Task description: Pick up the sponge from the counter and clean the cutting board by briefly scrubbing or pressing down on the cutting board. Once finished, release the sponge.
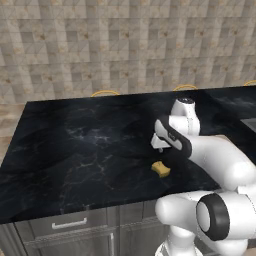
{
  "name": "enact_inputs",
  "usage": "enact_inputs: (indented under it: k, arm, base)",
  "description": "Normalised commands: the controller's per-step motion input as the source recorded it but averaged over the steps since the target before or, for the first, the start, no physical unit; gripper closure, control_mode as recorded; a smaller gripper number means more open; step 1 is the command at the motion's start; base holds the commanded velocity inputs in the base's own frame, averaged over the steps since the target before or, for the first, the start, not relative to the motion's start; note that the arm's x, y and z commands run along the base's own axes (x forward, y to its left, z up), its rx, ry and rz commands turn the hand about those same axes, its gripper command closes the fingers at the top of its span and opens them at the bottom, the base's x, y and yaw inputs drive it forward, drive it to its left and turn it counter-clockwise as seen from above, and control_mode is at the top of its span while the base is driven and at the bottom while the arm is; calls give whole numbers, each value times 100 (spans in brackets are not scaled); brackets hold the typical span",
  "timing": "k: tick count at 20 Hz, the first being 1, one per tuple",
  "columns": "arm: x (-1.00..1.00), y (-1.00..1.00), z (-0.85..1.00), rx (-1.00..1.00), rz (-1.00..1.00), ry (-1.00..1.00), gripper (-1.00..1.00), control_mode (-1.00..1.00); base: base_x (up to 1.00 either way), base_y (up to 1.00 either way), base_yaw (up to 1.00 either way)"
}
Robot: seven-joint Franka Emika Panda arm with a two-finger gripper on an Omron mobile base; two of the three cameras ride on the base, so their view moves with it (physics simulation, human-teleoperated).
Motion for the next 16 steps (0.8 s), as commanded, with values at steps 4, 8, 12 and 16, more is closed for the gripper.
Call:
enact_inputs:
  k: [4,8,12,16]
  arm:
    - [8,0,-47,-2,0,0,-100,-100]
    - [0,1,-37,0,0,0,-100,-100]
    - [0,0,-33,-1,0,0,-100,-100]
    - [1,0,-31,-1,0,0,-100,-100]
  base:
    - [0,0,0]
    - [0,0,0]
    - [0,0,0]
    - [0,0,0]
